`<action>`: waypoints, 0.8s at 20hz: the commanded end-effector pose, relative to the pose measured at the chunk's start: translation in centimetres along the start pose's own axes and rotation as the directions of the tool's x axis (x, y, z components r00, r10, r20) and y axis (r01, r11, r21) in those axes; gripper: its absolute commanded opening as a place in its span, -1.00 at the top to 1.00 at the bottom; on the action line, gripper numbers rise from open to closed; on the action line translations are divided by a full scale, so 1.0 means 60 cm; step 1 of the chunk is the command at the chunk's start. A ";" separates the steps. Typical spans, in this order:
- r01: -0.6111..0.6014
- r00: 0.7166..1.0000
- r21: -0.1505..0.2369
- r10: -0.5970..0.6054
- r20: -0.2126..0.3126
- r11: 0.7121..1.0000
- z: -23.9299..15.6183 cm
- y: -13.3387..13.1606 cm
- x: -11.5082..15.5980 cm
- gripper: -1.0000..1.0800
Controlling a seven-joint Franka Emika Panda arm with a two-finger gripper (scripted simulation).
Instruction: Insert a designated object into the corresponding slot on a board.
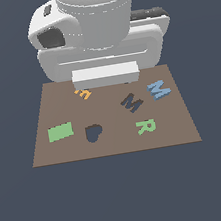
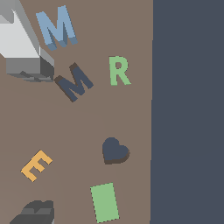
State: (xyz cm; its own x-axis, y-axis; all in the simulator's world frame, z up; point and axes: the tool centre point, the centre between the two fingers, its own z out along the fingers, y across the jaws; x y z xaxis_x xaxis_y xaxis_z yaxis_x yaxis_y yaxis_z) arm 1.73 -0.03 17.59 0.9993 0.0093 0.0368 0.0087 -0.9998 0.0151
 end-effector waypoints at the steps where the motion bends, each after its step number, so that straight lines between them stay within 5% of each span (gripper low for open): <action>1: 0.000 1.000 0.000 0.000 0.000 1.000 0.000 0.000 0.000 -0.92; 16: -0.129 0.992 -0.002 0.129 0.004 0.992 0.021 -0.020 -0.026 -0.92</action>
State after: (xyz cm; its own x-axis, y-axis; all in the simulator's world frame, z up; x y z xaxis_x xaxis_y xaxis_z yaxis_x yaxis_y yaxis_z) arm 0.47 0.91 16.52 0.9946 -0.0975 0.0351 -0.0980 -0.9951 0.0123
